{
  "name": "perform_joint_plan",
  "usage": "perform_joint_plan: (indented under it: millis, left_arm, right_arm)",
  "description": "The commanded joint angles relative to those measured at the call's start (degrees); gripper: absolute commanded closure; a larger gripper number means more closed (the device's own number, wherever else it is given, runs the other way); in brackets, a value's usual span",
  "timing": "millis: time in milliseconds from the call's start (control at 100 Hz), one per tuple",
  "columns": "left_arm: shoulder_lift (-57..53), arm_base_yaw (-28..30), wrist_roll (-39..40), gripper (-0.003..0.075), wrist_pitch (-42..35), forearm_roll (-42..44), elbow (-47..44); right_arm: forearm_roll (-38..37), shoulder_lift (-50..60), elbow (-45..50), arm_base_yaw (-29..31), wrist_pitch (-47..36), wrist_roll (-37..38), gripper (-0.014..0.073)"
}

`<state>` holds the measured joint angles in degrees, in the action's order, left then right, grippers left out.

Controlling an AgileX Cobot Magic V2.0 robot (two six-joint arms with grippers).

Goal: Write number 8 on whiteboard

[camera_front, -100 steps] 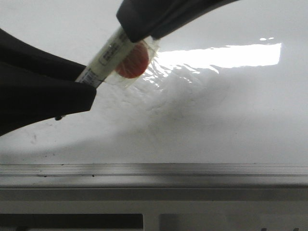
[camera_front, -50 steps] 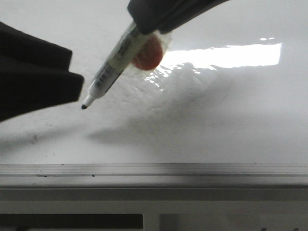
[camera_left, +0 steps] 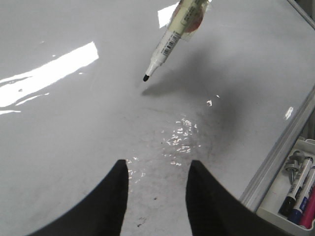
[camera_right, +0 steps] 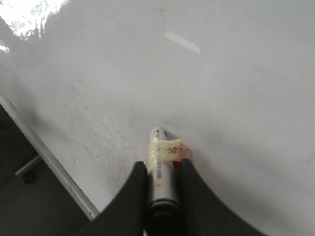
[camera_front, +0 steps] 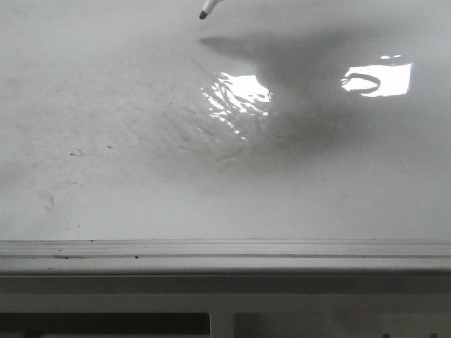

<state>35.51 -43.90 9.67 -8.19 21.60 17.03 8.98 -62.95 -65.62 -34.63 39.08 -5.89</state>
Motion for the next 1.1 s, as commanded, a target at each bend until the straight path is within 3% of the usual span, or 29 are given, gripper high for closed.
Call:
perform_joint_plan:
  millis: [0, 190, 370, 470, 610, 710, 900, 1090]
  left_arm:
    - [0.0, -0.4, 0.7, 0.0453, -3.4, -1.2, 1.8]
    - [0.0, -0.4, 0.7, 0.0453, -3.4, -1.7, 1.8]
    - [0.0, -0.4, 0.7, 0.0454, -3.4, -2.3, 1.8]
    - [0.0, -0.4, 0.7, 0.0454, -3.4, -2.3, 1.8]
    - [0.0, -0.4, 0.7, 0.0454, -3.4, -2.3, 1.8]
    - [0.0, -0.4, 0.7, 0.0454, -3.0, -2.3, 1.8]
    - [0.0, -0.4, 0.7, 0.0455, -2.9, -2.3, 1.8]
    - [0.0, -0.4, 0.7, 0.0455, -2.9, -2.3, 1.7]
  right_arm:
    - [-2.5, -0.3, -2.4, 1.2, -2.4, 2.0, 0.0655]
    - [-6.9, -3.3, -2.4, 0.3, 1.5, 4.7, 0.0655]
    - [-13.9, 1.0, -2.3, 0.1, 8.8, 8.8, 0.0655]
    - [-12.4, 1.4, -1.8, -0.2, 12.2, 8.8, 0.0655]
    - [-8.4, -0.2, 1.0, -2.9, 8.1, 8.8, 0.0656]
    - [-8.3, -1.3, 0.9, -6.0, 0.3, 10.3, 0.0655]
    - [-23.9, -0.6, -2.0, -5.2, 2.3, 20.2, 0.0655]
    - [-25.5, -0.7, -3.5, -5.2, -0.2, 20.2, 0.0655]
